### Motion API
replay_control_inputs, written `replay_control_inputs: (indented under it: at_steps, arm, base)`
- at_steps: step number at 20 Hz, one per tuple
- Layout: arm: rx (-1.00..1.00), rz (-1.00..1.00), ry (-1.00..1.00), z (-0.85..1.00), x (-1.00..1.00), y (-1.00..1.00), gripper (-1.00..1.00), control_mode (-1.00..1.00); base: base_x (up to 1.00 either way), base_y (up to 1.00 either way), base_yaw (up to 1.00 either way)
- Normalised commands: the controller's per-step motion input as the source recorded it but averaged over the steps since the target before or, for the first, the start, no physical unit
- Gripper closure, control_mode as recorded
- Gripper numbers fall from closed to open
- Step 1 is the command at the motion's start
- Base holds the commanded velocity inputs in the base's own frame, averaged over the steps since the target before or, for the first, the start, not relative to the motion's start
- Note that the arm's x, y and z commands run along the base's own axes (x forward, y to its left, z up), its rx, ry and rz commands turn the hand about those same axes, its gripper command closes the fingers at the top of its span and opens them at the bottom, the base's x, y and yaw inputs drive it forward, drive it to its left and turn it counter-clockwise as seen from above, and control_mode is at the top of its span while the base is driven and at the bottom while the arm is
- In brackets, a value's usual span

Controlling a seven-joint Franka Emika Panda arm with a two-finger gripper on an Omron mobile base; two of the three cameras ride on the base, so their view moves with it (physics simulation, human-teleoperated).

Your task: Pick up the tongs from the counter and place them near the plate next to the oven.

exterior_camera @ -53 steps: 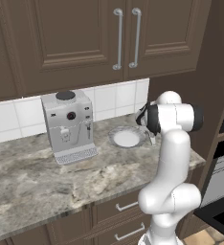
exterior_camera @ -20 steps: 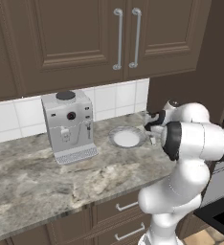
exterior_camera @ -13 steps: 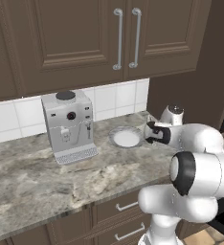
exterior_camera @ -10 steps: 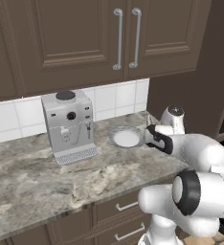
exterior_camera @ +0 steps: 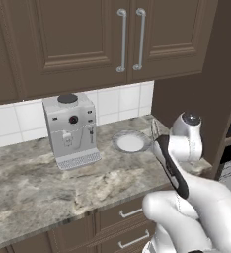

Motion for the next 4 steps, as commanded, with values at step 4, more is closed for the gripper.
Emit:
replay_control_inputs:
  at_steps: [4]
  arm:
    - [0.00, 0.05, 0.00, 0.57, -0.72, 0.14, -1.00, -1.00]
  base:
    - [0.00, 0.00, 0.00]
